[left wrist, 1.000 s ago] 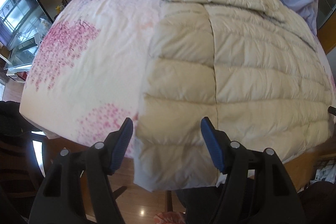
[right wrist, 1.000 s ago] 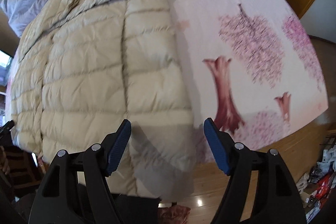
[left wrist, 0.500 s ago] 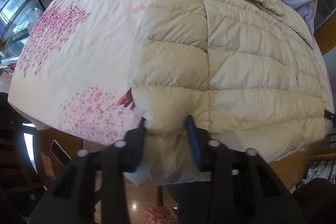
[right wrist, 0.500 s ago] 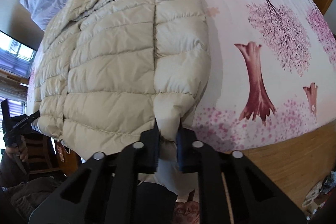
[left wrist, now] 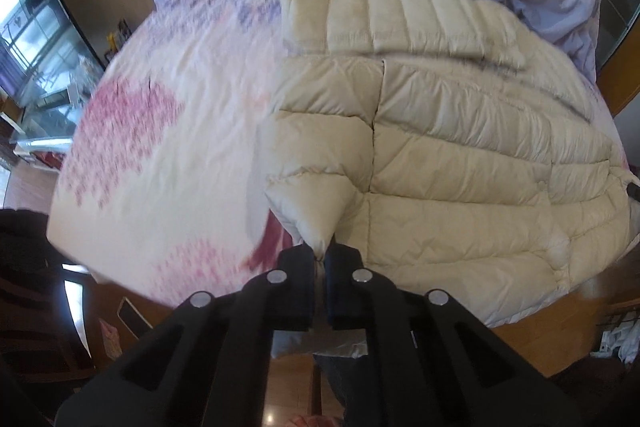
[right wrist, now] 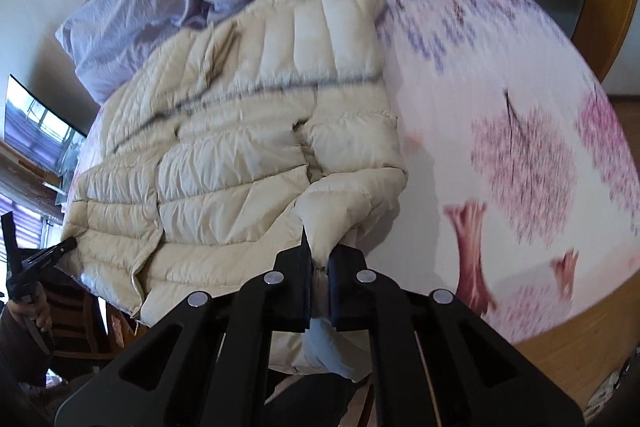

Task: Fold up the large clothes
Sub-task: 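Lift the hem with both grippers and fold it toward the collar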

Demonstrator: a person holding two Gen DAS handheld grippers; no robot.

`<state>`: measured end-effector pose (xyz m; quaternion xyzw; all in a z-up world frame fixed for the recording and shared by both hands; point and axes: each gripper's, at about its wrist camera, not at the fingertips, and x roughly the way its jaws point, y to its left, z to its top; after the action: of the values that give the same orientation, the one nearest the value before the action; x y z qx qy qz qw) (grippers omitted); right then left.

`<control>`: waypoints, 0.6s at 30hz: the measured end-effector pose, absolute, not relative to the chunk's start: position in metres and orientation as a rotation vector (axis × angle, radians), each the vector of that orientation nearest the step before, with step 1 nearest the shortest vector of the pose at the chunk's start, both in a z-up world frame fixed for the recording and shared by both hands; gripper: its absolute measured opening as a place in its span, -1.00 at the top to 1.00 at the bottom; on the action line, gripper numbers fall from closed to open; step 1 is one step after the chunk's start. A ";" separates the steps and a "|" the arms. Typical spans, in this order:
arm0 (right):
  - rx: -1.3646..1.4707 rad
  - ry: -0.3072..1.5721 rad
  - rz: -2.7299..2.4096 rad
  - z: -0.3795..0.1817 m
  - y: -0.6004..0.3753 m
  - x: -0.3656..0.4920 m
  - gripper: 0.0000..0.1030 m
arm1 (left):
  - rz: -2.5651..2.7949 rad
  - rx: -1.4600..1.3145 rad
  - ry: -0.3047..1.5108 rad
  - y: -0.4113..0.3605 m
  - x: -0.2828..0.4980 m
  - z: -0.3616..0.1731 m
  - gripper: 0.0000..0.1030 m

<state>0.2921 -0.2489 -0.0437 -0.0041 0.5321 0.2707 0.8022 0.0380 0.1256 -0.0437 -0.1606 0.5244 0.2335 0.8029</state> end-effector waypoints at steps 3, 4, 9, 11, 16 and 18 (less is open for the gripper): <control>-0.012 1.100 0.572 -0.031 -0.241 0.309 0.88 | 0.509 -0.322 1.086 0.134 0.057 -0.026 0.93; -0.011 1.089 0.569 -0.028 -0.237 0.314 0.88 | 0.513 -0.317 1.073 0.137 0.064 -0.021 0.93; 0.012 1.023 0.565 -0.004 -0.223 0.344 0.88 | 0.523 -0.312 1.013 0.152 0.095 0.003 0.93; 0.035 0.999 0.568 0.007 -0.219 0.355 0.88 | 0.521 -0.317 0.983 0.159 0.108 0.015 0.93; 0.131 0.981 0.587 0.029 -0.211 0.387 0.88 | 0.514 -0.310 0.919 0.175 0.145 0.045 0.93; 0.168 0.986 0.590 0.034 -0.207 0.398 0.88 | 0.509 -0.316 0.905 0.180 0.159 0.052 0.93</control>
<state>0.3980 -0.2066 0.0342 0.0795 0.4659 0.2788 0.8360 0.1586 0.1801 0.0520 -0.1502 0.4307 0.2420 0.8564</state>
